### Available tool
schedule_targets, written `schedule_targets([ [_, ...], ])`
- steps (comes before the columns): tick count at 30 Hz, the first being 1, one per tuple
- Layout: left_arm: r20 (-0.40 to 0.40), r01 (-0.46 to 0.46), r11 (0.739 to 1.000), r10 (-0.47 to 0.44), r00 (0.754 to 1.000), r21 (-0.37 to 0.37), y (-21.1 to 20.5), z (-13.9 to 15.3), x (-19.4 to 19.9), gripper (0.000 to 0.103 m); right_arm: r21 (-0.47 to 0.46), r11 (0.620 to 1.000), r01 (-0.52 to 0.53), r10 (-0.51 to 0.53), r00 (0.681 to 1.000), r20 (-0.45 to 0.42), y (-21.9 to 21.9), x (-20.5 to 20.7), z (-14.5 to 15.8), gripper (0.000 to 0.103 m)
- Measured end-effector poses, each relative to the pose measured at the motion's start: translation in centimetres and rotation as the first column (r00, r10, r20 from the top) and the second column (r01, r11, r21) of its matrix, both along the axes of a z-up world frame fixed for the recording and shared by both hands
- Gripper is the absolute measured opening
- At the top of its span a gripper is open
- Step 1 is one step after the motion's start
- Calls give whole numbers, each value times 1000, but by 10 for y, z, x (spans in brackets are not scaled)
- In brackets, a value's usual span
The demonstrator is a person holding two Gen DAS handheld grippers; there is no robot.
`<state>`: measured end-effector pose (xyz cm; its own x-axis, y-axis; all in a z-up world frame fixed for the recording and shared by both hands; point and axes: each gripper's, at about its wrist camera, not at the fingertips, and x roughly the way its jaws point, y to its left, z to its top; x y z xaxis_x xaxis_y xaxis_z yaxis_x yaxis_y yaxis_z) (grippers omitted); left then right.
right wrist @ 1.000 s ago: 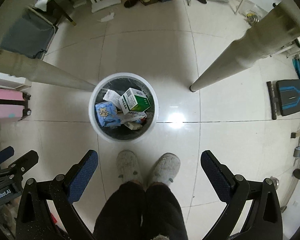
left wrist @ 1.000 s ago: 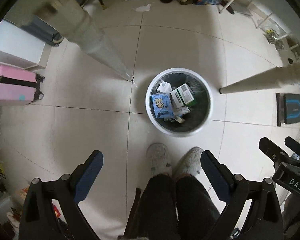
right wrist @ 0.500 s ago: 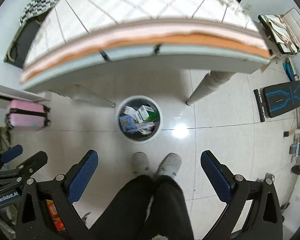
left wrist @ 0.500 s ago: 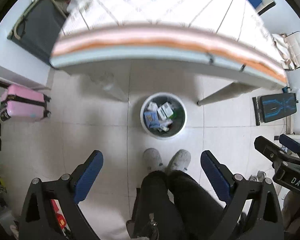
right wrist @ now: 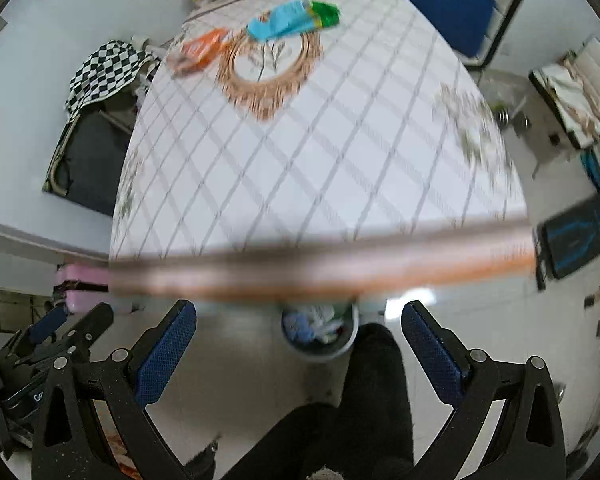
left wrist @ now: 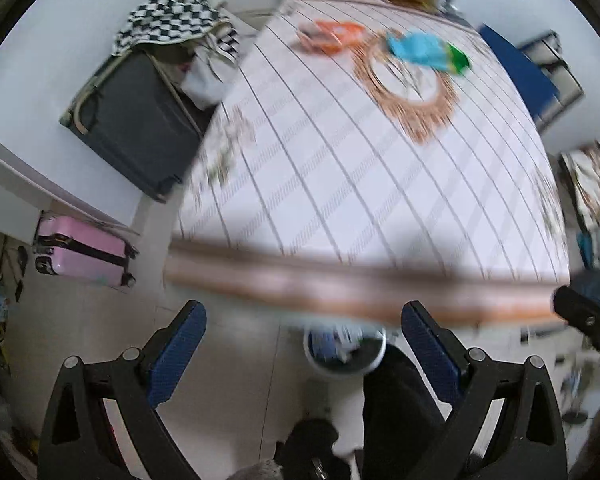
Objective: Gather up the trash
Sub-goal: 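Move both open tools back toward the table, then grasp the orange snack bag with the left tool while the right tool grasps the blue-green bag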
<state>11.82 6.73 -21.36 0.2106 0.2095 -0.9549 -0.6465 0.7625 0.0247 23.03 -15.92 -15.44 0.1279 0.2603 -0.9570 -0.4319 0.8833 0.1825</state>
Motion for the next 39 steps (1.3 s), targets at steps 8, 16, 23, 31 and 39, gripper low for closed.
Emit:
schedule_targets([
  [8, 23, -196, 981, 196, 980, -4, 96, 3, 130, 100, -29, 999, -36, 36, 999, 24, 96, 198, 1, 103],
  [16, 65, -331, 938, 338, 939, -99, 201, -20, 244, 100, -91, 995, -37, 39, 999, 17, 220, 393, -38, 103],
  [23, 7, -385, 908, 392, 920, -163, 260, -76, 302, 99, -131, 991, -9, -3, 996, -94, 270, 482, -115, 103],
  [31, -26, -437, 852, 450, 893, -288, 280, -129, 307, 60, -93, 996, -2, -15, 982, -187, 284, 497, -172, 103],
  [39, 24, -362, 922, 369, 929, -134, 257, -93, 307, 20, -44, 999, 8, -13, 992, -122, 286, 485, -163, 66],
])
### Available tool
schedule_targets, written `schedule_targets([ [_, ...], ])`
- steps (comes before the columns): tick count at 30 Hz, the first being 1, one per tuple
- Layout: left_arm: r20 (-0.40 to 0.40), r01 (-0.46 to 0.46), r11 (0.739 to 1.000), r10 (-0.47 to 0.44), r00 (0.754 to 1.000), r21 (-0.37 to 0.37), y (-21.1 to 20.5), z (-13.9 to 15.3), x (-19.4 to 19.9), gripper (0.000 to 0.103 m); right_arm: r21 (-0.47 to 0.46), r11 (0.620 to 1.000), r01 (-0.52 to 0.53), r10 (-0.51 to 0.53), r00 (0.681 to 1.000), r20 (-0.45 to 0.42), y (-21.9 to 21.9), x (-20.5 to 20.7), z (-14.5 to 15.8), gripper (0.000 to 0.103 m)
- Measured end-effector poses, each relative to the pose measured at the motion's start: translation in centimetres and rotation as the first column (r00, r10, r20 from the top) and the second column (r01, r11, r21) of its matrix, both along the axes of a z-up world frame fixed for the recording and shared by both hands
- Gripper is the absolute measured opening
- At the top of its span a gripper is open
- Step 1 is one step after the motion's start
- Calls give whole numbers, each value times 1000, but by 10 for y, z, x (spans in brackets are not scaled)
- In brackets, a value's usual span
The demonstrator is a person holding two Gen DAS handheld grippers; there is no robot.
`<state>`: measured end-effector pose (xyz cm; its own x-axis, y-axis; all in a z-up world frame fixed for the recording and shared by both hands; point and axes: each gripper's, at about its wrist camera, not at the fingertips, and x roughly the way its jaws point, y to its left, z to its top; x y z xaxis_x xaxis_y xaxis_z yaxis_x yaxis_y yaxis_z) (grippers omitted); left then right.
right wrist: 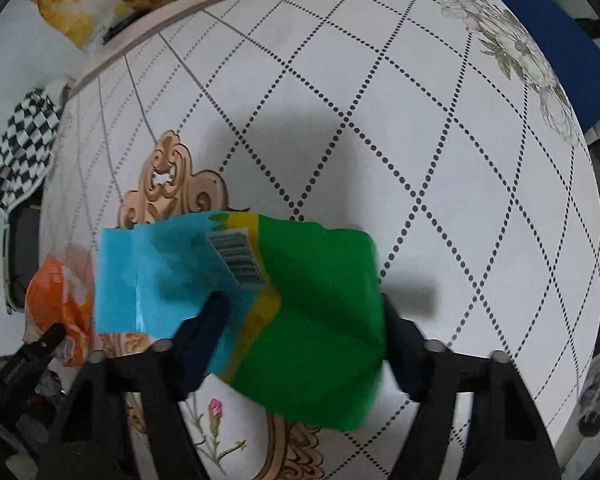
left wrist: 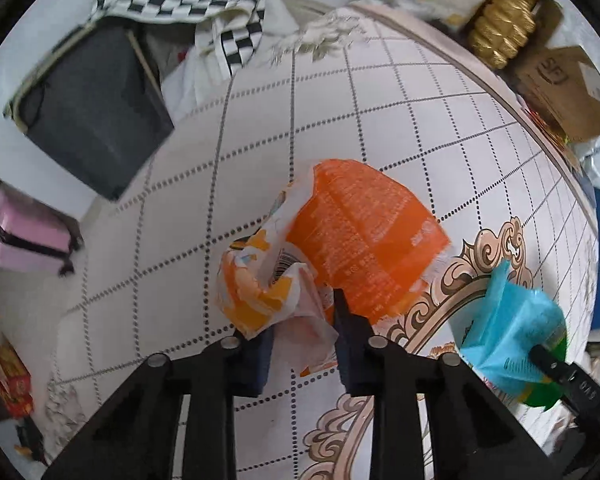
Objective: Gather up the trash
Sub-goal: 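Grasp the orange snack bag with the left tool while the right tool grasps the blue-green bag, then carry the orange bag and blue-green bag with both tools over the trash bin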
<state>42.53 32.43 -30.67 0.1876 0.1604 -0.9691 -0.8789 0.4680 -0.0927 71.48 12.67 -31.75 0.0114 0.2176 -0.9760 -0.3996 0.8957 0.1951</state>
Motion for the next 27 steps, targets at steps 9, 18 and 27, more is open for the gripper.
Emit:
schedule_targets([
  [9, -33, 76, 985, -72, 997, 154, -15, 39, 4, 15, 87, 996, 8, -15, 997, 73, -4, -9, 47, 41],
  [18, -43, 159, 956, -153, 987, 247, -66, 86, -13, 15, 122, 992, 4, -27, 981, 192, -45, -52, 112, 36],
  [27, 5, 226, 937, -236, 972, 267, -128, 126, -72, 15, 161, 985, 66, -103, 967, 231, -124, -134, 154, 36],
])
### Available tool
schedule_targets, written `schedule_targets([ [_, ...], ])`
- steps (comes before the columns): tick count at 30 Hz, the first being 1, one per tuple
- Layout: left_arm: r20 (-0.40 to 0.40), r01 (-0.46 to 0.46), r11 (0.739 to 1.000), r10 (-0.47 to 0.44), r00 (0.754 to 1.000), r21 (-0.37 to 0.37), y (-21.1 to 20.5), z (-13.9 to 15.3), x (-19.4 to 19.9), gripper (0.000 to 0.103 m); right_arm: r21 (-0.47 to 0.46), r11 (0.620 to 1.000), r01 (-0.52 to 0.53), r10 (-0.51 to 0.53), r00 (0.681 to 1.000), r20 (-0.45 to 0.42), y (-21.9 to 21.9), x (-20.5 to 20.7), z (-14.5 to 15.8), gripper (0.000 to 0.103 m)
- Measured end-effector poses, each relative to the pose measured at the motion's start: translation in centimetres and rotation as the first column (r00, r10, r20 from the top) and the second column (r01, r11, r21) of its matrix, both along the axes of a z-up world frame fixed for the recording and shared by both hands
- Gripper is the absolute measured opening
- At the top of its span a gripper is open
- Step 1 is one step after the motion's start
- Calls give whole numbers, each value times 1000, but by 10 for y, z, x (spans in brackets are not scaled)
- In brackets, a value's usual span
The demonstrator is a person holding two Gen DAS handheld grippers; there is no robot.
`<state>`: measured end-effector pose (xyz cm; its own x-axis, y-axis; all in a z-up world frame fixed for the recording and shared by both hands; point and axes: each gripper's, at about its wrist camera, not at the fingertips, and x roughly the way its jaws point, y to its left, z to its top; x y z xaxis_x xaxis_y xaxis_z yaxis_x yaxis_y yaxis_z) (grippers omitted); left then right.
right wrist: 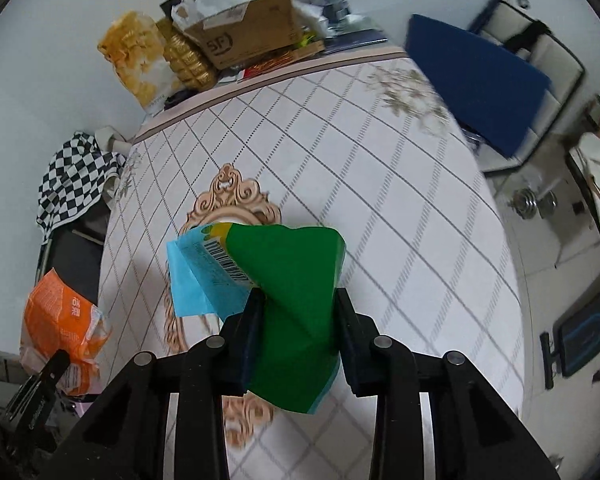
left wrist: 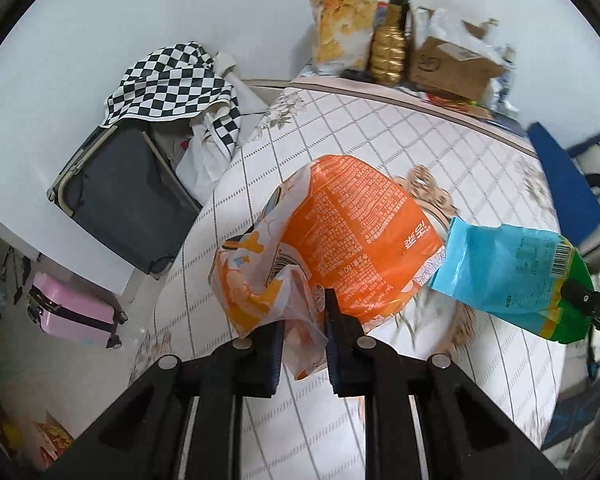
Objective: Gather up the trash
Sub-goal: 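Carry the orange bag and blue-green bag with both tools over the trash bin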
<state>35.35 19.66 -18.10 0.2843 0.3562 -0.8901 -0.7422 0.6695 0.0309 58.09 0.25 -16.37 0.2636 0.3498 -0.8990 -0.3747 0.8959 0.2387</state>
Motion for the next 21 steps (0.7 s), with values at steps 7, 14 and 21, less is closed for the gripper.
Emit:
schedule_targets([
  [7, 57, 134, 991, -134, 989, 12, -61, 23, -72, 15, 22, 996, 85, -86, 994, 66, -81, -106, 35, 35],
  [14, 71, 289, 957, -286, 956, -30, -115, 24, -167, 15, 63, 977, 202, -206, 976, 69, -172, -247, 52, 35],
  [21, 16, 376, 913, -378, 926, -156, -167, -9, -247, 15, 38, 968, 248, -248, 969, -13, -255, -374, 31, 35],
])
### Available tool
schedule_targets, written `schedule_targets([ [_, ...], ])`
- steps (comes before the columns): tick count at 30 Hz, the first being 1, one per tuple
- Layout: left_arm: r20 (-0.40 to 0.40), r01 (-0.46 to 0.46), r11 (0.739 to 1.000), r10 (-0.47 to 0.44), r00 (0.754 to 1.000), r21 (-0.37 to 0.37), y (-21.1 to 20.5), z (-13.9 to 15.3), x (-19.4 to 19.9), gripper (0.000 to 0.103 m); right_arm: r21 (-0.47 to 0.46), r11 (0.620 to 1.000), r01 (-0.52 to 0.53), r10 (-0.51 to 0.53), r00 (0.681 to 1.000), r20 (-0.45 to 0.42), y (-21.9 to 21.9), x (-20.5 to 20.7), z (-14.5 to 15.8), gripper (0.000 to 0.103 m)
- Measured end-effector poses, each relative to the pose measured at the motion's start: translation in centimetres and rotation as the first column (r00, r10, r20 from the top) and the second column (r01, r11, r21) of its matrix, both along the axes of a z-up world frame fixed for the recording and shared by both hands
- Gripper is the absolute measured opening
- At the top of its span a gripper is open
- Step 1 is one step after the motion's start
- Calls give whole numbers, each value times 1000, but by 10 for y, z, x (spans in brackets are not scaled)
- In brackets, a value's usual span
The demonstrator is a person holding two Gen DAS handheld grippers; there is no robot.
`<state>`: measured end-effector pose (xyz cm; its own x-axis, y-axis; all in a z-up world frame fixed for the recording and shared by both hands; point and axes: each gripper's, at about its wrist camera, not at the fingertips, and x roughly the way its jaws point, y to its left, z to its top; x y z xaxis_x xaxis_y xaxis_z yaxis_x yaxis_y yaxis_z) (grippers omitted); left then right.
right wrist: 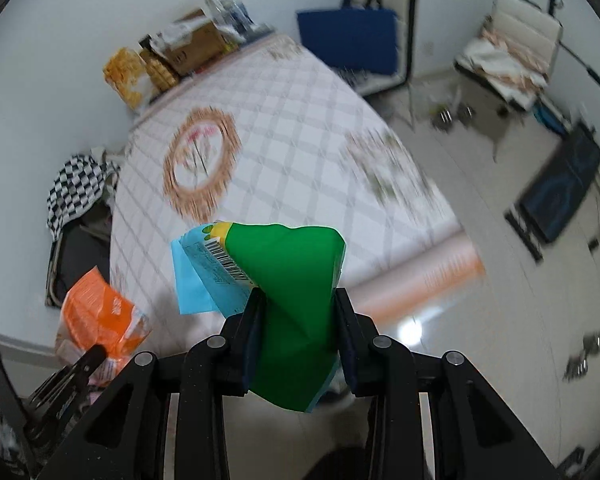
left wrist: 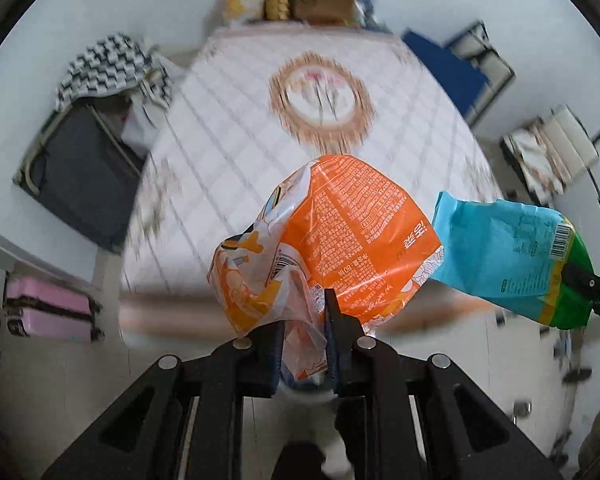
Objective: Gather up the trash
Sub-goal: 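Carry the orange bag and blue-green bag with both tools over the trash bin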
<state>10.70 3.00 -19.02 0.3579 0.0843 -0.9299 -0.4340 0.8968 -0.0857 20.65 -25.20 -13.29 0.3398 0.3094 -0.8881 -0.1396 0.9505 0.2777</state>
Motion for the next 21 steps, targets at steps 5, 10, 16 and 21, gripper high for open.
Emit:
schedule_targets([
  [5, -123, 20, 996, -31, 992, -93, -32, -49, -44, 15, -49, 999, -13, 6, 991, -134, -51, -74, -51, 35],
  [10, -246, -39, 986, -2, 969, -163, -50, -113, -67, 15, -86, 995, -48, 22, 957, -289, -73, -104, -129, 35],
  [16, -353, -138, 970, 59, 934, -202, -53, -235, -47, 15, -106, 988, -115, 60, 906, -419, -65, -103, -272, 35],
  [21, -400, -173, 958, 70, 914, -229, -45, -347, -15, 15, -78, 986, -147, 87, 856, -510, -47, -92, -406, 35],
])
